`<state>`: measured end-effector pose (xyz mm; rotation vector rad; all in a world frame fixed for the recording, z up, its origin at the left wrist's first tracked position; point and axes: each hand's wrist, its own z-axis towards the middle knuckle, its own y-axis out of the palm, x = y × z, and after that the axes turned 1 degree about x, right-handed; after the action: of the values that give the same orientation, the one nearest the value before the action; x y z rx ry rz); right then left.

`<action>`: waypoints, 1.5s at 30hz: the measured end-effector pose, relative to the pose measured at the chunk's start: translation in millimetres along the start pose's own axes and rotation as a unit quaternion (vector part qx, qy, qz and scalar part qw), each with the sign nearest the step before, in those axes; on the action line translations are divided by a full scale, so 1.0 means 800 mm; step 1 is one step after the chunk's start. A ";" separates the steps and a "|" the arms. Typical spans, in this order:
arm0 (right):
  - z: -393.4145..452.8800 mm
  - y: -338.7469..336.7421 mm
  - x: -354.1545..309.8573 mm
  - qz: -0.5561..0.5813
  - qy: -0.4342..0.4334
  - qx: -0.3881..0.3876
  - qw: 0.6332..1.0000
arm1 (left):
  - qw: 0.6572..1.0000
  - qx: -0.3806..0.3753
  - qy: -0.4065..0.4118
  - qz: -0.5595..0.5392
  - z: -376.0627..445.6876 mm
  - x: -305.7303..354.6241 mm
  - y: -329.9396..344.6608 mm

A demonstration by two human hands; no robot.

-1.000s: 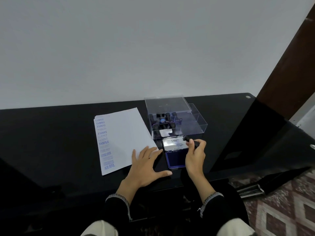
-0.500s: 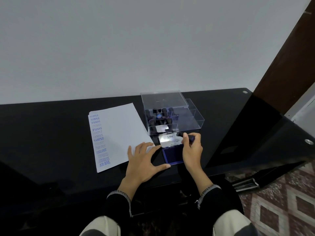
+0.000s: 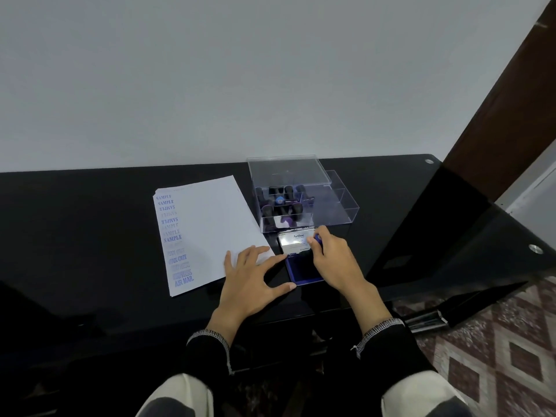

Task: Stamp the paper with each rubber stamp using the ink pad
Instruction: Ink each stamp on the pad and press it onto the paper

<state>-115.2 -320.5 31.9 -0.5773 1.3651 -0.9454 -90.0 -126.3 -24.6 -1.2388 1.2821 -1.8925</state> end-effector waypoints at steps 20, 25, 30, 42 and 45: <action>-0.008 0.034 -0.001 -0.111 -0.043 0.042 0.992 | 1.000 -0.010 -0.008 0.005 -0.001 0.000 -0.001; -0.025 0.049 0.002 -0.088 -0.020 0.091 0.992 | 1.000 -0.001 -0.009 -0.001 -0.001 0.001 0.000; -0.021 0.051 0.003 -0.103 -0.023 0.102 0.989 | 1.000 -0.003 -0.008 0.006 -0.001 0.000 0.001; 0.007 0.044 -0.005 -0.200 -0.046 0.072 0.976 | 1.000 -0.010 -0.010 0.003 0.000 0.000 0.000; -0.006 0.051 0.003 -0.171 -0.041 0.106 0.979 | 1.000 -0.008 -0.008 0.005 -0.001 -0.001 0.001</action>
<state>-110.7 -300.0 -3.7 -0.6904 1.0920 -1.3129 -90.2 -125.9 -25.8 -1.2505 1.2966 -1.8651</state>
